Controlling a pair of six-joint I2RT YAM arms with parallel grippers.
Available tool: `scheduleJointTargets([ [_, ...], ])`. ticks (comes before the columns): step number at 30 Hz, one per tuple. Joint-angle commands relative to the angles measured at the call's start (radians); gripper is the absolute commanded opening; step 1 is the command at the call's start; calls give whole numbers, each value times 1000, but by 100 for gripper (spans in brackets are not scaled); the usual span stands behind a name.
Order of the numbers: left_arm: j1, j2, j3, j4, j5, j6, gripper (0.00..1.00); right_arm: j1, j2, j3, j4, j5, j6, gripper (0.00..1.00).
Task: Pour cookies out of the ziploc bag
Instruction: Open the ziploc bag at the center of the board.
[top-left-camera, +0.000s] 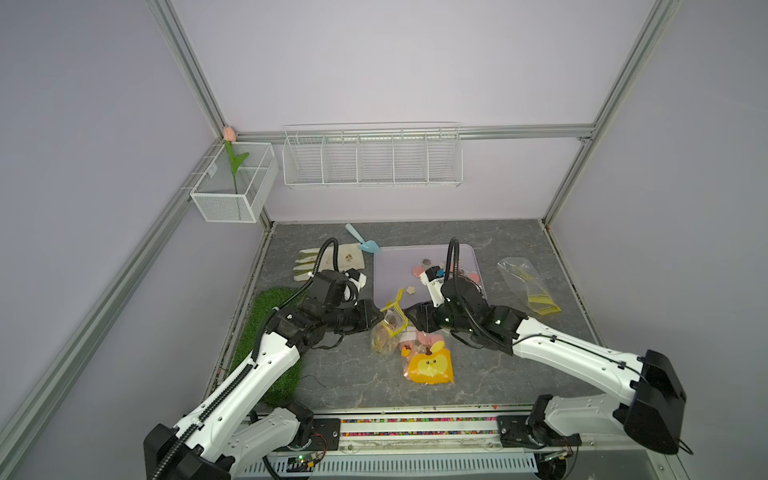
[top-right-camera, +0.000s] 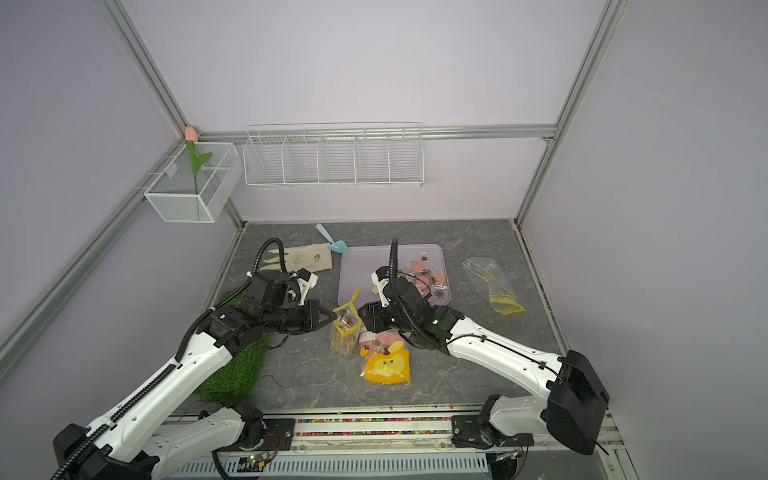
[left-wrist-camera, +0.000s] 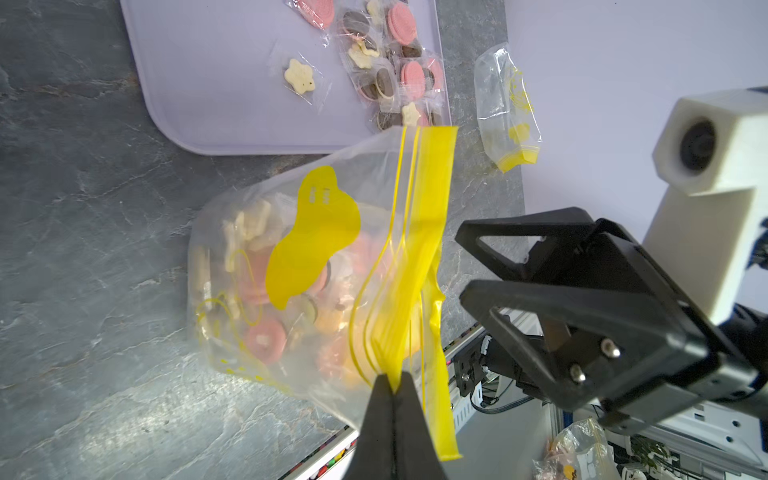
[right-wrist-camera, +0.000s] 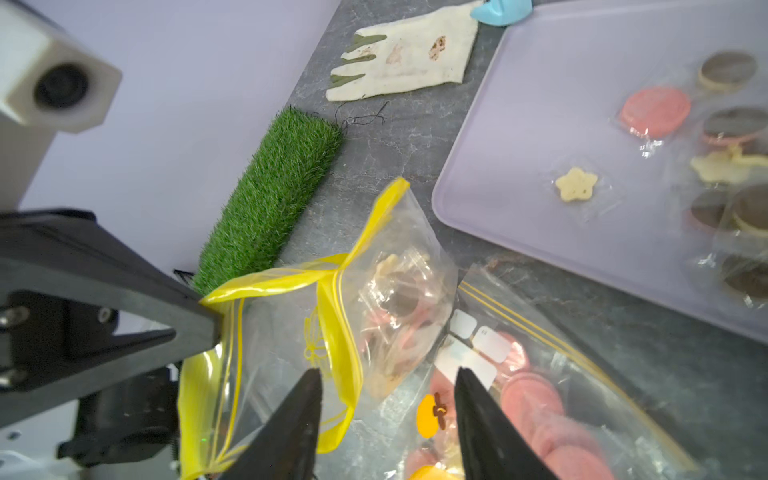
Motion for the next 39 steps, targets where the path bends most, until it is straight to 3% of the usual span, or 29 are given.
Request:
scheduleJointTargets([
  [1, -3, 4, 34, -13, 20, 38, 0, 5, 15, 55, -30, -41, -72, 62],
  [9, -3, 0, 21, 3, 23, 35, 0, 5, 91, 81, -10, -110, -82, 64],
  [17, -3, 3, 1, 14, 38, 31, 0, 6, 172, 78, 91, -111, -80, 57],
  [20, -3, 3, -5, 15, 36, 31, 0, 6, 200, 98, 106, -86, -68, 50],
  [31, -3, -26, 12, -53, -55, 32, 0, -32, 200, 84, 87, 67, 105, 7],
  [39, -3, -45, 28, -76, -82, 40, 0, -43, 159, 39, 78, 122, 193, 11],
])
